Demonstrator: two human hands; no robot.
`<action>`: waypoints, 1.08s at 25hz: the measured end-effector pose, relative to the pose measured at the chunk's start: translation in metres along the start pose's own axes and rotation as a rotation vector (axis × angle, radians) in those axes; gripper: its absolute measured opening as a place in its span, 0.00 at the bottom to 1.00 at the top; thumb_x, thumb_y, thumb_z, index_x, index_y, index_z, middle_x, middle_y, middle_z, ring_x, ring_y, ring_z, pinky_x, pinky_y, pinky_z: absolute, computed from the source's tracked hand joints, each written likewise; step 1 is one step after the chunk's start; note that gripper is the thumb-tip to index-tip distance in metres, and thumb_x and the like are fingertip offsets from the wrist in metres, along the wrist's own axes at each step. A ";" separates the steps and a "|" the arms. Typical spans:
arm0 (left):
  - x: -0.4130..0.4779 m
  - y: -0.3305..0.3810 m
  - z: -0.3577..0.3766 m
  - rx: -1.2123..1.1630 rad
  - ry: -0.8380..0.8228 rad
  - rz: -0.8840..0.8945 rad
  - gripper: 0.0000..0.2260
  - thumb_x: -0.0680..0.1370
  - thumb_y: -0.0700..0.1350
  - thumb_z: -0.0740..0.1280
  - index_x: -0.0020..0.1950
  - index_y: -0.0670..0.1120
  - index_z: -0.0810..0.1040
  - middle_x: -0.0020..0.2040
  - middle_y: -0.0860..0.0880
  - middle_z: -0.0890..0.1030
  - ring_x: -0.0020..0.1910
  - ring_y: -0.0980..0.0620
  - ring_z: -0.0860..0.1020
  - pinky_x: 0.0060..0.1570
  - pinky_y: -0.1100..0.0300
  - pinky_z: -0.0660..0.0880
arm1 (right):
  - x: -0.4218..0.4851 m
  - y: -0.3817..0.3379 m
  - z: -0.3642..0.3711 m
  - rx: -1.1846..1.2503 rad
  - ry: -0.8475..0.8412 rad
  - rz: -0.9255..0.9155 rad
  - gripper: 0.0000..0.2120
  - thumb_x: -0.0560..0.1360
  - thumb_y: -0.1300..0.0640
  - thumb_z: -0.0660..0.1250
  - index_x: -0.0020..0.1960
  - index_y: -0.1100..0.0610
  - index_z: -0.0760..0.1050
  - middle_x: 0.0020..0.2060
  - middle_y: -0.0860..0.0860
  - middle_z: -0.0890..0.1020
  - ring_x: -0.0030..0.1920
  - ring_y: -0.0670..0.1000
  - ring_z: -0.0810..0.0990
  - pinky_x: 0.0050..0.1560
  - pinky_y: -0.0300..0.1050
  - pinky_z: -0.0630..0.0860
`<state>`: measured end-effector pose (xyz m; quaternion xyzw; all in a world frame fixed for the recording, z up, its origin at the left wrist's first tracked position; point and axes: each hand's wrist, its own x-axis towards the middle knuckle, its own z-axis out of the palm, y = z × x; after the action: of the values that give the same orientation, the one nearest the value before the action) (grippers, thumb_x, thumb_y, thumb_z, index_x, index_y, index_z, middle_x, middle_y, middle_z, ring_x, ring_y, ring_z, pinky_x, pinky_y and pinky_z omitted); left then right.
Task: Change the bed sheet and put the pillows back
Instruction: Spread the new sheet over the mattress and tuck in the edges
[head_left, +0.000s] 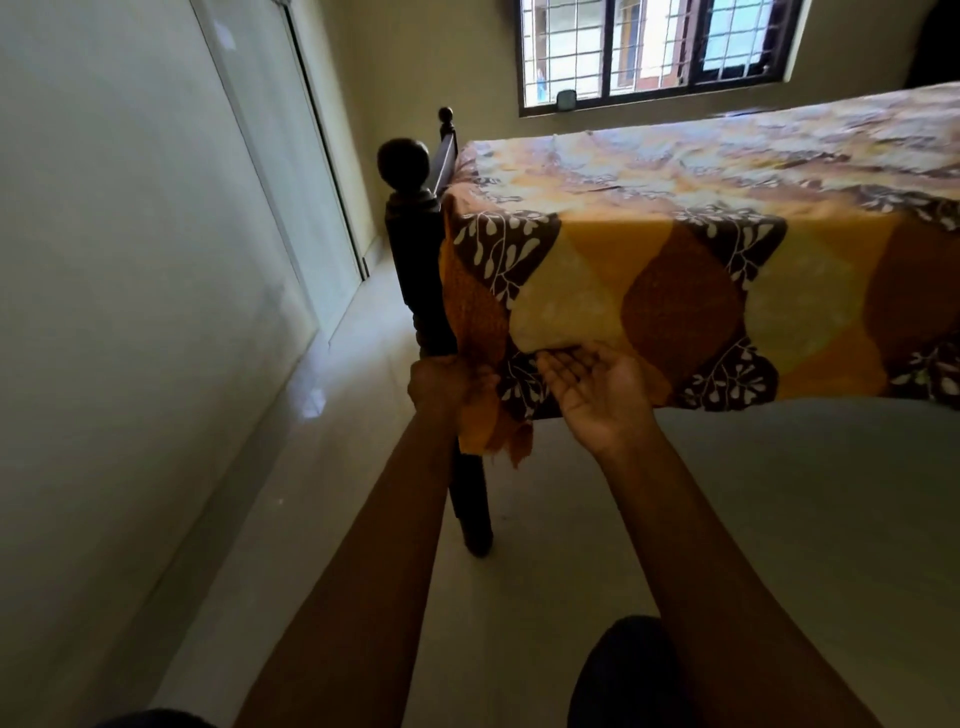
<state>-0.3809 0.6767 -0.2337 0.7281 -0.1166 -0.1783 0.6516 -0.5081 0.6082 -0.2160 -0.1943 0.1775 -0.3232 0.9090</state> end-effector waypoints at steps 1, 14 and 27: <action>-0.003 0.010 0.004 -0.266 -0.102 -0.082 0.11 0.80 0.35 0.58 0.61 0.35 0.72 0.48 0.37 0.78 0.33 0.56 0.82 0.38 0.70 0.77 | 0.000 -0.004 0.005 -0.006 -0.020 -0.004 0.18 0.80 0.60 0.55 0.67 0.67 0.65 0.66 0.63 0.69 0.64 0.58 0.71 0.64 0.49 0.68; -0.011 -0.072 -0.014 -0.248 0.022 -0.123 0.15 0.79 0.36 0.61 0.65 0.36 0.71 0.47 0.41 0.79 0.40 0.47 0.76 0.41 0.59 0.74 | 0.007 0.009 -0.030 0.036 -0.071 0.019 0.20 0.81 0.52 0.53 0.67 0.65 0.65 0.59 0.60 0.73 0.56 0.56 0.75 0.61 0.48 0.70; -0.030 -0.038 0.010 -0.958 -0.056 -0.337 0.12 0.82 0.42 0.57 0.57 0.36 0.73 0.65 0.37 0.73 0.66 0.40 0.71 0.56 0.49 0.69 | 0.011 0.015 -0.037 0.087 -0.086 0.023 0.25 0.81 0.50 0.53 0.71 0.66 0.61 0.68 0.62 0.68 0.66 0.58 0.71 0.65 0.49 0.68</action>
<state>-0.4143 0.6841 -0.2693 0.3512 0.0801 -0.3338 0.8711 -0.5092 0.6031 -0.2574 -0.1663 0.1264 -0.3116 0.9270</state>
